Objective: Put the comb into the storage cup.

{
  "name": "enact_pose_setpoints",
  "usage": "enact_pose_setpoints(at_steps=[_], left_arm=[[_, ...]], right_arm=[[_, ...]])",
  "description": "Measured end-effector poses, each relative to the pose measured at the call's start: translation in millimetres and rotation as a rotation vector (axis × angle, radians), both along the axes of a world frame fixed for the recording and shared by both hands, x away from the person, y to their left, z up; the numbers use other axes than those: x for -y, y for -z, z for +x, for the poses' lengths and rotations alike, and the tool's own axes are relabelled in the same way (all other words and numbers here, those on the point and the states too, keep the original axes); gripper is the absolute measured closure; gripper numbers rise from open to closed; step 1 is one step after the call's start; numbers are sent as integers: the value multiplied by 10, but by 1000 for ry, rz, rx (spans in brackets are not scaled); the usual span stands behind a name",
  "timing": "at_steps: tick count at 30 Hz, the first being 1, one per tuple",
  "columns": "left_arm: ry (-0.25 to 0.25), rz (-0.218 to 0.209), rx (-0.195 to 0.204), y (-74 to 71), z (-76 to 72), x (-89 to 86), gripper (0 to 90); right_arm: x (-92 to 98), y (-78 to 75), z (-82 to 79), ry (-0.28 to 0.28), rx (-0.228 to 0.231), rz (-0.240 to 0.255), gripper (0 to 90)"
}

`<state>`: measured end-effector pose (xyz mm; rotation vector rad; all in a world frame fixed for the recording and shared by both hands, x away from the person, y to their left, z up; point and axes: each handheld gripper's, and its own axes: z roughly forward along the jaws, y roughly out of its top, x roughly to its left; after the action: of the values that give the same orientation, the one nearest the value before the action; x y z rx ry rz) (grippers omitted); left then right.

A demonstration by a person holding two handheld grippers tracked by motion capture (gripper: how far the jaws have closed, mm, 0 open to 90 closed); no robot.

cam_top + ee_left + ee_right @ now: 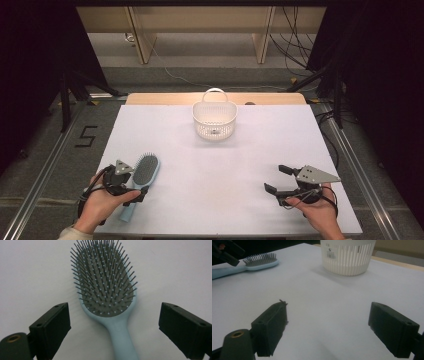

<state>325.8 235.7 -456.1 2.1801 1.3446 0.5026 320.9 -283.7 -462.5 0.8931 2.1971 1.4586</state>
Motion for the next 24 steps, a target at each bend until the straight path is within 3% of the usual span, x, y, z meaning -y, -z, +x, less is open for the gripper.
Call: enact_pose_setpoints(at_steps=[2,3,6,14,17,22,24], left_arm=[[-6,8,-13,-3,20,12,135],[-5,32,-33,-2,44,29,143],[-11,38,-49,4,69,48,160],[-30,64,-151,1,115,43,209],[-5,71,-203,3,145,32,243],[-22,87,-282,37,207,39,295],[-29,91,-287,41,219,39,298]], right_arm=[[0,0,0,0,-1,0,164],[-1,-1,0,0,0,-1,164],[0,-1,0,-1,0,0,163],[5,1,3,-2,-1,0,163],[2,0,3,-1,-2,-1,164],[3,1,5,-1,-3,0,164],[3,2,5,-2,-4,0,164]])
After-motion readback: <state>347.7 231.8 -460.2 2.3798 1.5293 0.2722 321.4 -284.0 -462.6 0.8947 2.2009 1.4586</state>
